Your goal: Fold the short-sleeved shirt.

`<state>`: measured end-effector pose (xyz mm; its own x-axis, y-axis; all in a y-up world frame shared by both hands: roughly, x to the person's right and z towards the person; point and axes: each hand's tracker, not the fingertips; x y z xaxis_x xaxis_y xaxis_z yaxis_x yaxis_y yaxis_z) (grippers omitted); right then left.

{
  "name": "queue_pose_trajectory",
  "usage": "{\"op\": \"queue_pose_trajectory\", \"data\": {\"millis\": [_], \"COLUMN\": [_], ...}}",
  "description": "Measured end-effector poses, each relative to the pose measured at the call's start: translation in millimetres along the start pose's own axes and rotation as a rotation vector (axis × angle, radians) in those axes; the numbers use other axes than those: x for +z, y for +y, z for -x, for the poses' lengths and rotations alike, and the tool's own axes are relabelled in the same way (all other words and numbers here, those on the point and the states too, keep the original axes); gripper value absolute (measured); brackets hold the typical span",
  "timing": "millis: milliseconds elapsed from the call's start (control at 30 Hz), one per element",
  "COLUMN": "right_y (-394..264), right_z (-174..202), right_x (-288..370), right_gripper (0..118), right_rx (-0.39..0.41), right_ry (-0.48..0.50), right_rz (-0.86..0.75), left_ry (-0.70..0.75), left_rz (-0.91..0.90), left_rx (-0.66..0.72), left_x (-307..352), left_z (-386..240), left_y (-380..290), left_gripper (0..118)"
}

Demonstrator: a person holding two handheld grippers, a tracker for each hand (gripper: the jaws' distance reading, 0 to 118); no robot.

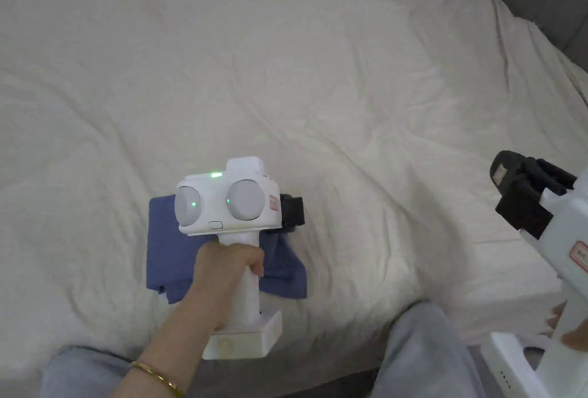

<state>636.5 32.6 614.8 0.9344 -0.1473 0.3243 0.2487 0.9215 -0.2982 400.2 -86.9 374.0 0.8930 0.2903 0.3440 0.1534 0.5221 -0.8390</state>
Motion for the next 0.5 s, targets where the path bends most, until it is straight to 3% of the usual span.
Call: {"op": "queue_pose_trajectory", "data": {"millis": [100, 133, 167, 233, 333, 367, 500], "right_y": [-1, -2, -2, -2, -1, -1, -1], "right_z": [-7, -8, -8, -5, 5, 8, 15], "right_x": [1, 0, 0, -2, -2, -3, -7], "right_gripper": [2, 2, 2, 2, 2, 2, 2], "right_rx": [-0.019, -0.021, -0.021, -0.022, -0.018, -0.013, -0.003], "right_ry": [-0.012, -0.013, -0.014, -0.010, 0.011, 0.020, 0.046], "right_rz": [0.007, 0.007, 0.008, 0.007, 0.004, 0.004, 0.008], "left_ry": [-0.090, -0.122, -0.144, -0.136, 0.037, 0.104, 0.067], "left_rz": [-0.005, -0.020, -0.058, -0.191, -0.351, -0.367, -0.326], "left_rx": [0.037, 0.058, 0.076, 0.092, 0.007, -0.019, -0.020], "left_x": [11, 20, 32, 60, 91, 94, 78], "left_z": [6, 13, 19, 25, 30, 31, 28], "left_y": [6, 10, 12, 17, 18, 18, 8], "left_gripper": [79, 72, 55, 33, 18, 1, 1]}}
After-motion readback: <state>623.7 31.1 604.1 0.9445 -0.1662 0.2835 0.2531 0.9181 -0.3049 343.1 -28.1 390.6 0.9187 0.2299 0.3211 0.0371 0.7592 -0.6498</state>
